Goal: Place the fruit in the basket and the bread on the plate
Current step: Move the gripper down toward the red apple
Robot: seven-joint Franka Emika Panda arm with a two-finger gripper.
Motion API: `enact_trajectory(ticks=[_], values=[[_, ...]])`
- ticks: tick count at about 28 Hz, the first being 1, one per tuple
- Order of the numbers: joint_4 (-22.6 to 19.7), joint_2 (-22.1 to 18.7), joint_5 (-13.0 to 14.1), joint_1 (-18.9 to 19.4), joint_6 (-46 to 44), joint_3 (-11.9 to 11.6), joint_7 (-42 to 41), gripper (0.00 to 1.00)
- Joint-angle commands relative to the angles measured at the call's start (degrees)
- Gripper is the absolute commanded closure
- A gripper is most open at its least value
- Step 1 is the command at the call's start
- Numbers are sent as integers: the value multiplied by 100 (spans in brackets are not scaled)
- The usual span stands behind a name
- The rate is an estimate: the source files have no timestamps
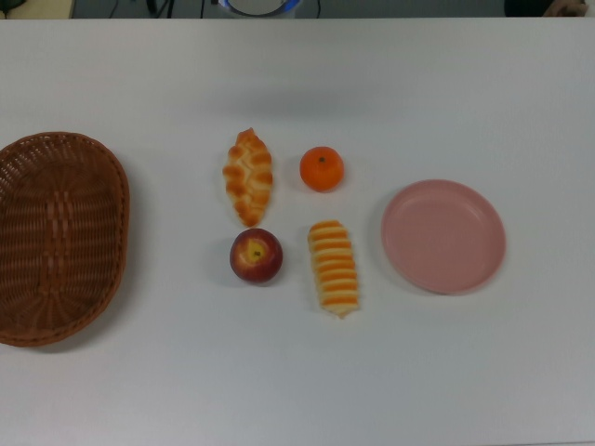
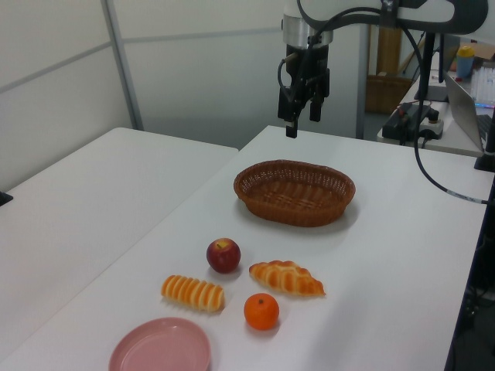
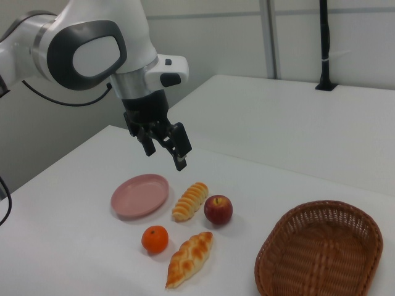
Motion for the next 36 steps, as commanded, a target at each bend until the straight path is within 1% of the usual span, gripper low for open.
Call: enact_trajectory(ticks=[1, 6, 11, 12, 17, 18, 20, 26, 27, 32, 34, 36], values=[[-30, 31, 333, 1, -690, -44, -596, 0], [-47, 58, 335, -8, -793, -45, -610, 0], [-30, 225, 344, -8, -687, -45, -855, 0], [-21, 321, 344, -8, -574, -45, -960, 0], [-47, 541, 344, 36, -81, -9, -1251, 0], [-47, 689, 344, 53, 32, 8, -1312, 0], [-39, 840, 326, 88, 200, 17, -1313, 0], [-56, 1367, 300, 413, 999, 26, -1242, 0], [-74, 1533, 282, 492, 1235, 26, -1199, 0], [-328, 1815, 203, 783, 1983, 26, -690, 0], [-530, 1947, 54, 914, 2501, 26, -277, 0], [-601, 2061, -60, 959, 2827, 26, -13, 0]])
